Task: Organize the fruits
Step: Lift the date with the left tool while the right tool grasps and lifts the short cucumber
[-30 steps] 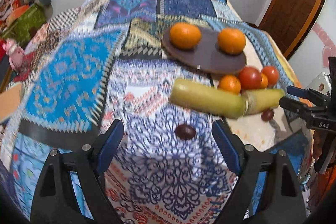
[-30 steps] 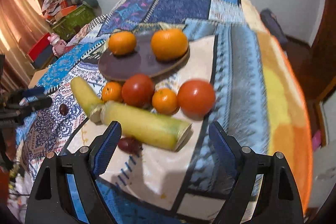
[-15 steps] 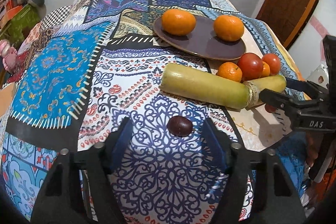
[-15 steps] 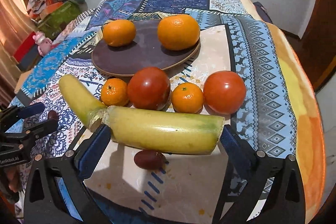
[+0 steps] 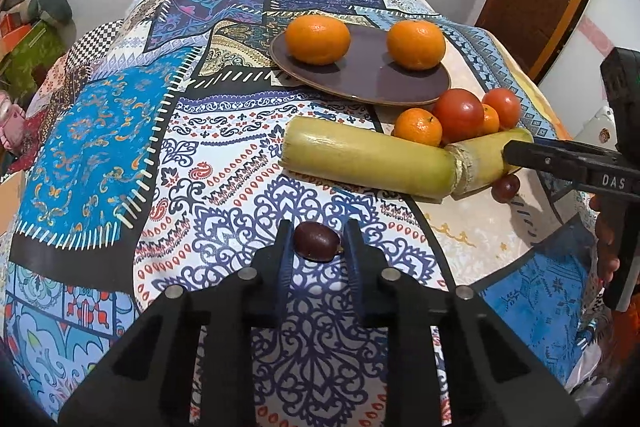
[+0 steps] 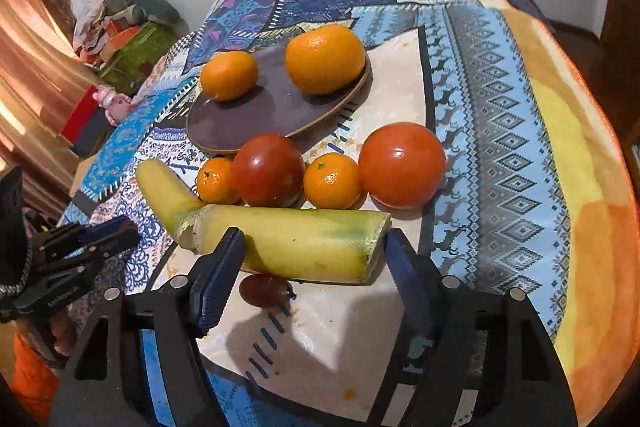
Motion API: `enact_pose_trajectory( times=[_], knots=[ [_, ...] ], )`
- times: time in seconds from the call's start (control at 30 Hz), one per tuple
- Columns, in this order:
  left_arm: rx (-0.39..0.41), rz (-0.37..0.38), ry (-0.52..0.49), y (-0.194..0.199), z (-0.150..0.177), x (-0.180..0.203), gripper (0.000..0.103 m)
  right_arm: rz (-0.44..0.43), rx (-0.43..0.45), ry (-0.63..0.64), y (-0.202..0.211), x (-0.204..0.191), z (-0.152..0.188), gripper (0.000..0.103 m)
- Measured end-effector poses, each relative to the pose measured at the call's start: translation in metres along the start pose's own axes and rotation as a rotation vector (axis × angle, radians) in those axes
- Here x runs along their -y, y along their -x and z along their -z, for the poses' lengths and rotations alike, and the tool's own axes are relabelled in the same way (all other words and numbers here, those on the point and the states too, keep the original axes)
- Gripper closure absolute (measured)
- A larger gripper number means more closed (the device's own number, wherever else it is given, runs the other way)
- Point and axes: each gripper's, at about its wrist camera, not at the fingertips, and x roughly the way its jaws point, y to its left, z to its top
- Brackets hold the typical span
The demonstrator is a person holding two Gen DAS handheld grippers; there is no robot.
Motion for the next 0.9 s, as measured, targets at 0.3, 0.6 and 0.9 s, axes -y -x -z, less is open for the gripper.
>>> enact_pose_trajectory(
  times=[0.3,0.6,0.9],
  knots=[
    [-0.022,0.063,-0.039,0.014,0.008,0.016,0.078,-0.036,-0.009,0.037,0.021,-0.003,0.013,0.058],
    [0.004,0.039,-0.078,0.025,0.009,0.037,0.047,-0.078,0.026,0.090,0.041,-0.023,0.020,0.058],
    [0.038,0.062,-0.034,0.037,-0.001,0.037,0.047,-0.143,0.035,0.156,0.045,-0.053,0.031,0.058]
  ],
)
